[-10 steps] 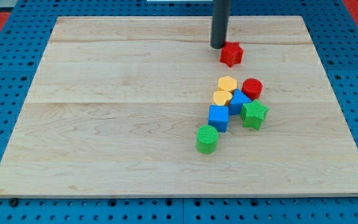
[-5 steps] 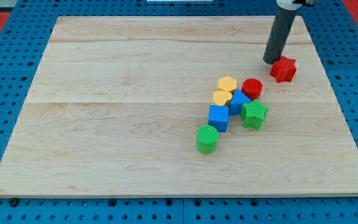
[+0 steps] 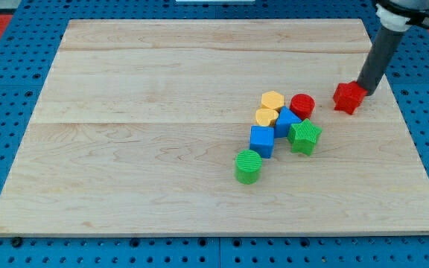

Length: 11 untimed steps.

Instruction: Move the red star into the blue triangle

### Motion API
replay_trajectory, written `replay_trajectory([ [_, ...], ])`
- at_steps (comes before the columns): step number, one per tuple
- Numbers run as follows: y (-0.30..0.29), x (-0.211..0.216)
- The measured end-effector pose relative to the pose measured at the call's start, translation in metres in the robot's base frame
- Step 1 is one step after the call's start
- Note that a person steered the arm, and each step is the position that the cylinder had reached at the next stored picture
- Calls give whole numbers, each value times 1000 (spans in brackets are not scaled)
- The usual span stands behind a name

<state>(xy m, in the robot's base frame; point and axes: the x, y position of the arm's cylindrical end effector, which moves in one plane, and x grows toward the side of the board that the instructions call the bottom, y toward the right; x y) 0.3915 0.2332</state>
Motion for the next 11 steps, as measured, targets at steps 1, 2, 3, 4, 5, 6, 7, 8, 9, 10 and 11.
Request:
replay_trajectory([
  [1, -1, 21],
  [2, -5, 39],
  [3, 4, 33],
  [4, 24, -8],
  [5, -1, 1],
  [6, -24, 29],
  [7, -59, 47],
  [8, -84, 53],
  [9, -83, 53],
  [10, -62, 57],
  [11, -63, 55],
])
